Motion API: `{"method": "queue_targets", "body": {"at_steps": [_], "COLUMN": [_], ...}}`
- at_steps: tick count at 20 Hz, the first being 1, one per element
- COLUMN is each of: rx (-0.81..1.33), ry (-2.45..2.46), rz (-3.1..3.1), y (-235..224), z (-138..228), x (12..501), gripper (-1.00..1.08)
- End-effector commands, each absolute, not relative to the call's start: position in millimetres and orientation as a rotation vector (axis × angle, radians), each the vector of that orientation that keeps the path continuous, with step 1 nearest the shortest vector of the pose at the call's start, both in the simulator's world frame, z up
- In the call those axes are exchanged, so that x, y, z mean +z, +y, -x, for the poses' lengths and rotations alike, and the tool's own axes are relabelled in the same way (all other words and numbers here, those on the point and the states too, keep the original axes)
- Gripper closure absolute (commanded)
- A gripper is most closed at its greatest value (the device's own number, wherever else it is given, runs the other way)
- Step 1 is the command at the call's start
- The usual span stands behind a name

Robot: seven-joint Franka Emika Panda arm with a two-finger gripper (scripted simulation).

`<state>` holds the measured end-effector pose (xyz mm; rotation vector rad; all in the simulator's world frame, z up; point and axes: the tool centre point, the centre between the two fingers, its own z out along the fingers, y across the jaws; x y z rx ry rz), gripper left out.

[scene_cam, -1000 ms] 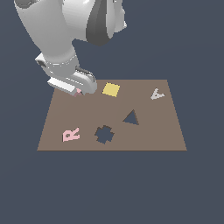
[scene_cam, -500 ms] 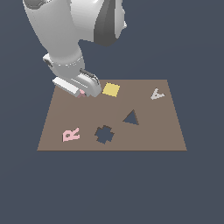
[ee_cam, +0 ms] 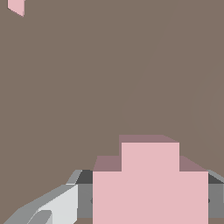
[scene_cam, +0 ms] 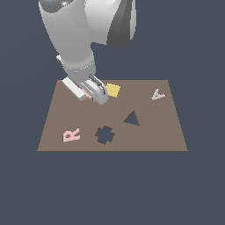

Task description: Insert a designated object into the corresponding slot on a board.

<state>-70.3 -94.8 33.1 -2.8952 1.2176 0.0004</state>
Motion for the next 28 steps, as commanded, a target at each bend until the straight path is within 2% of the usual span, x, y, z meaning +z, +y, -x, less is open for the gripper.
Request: {"method": "queue_targets", "body": {"at_steps": [1, 16, 28], "rx": [-0.001, -0.001, 0.0], "ry": [1.326, 1.973, 2.386], "rz": [2.847, 2.443, 2.041], "y": [-84.1, -32.7, -19.0], "z": [63.5, 1.8, -57.3], "x": [33.9, 37.3, 39.6], "gripper": [1.08, 1.08, 1.08]}}
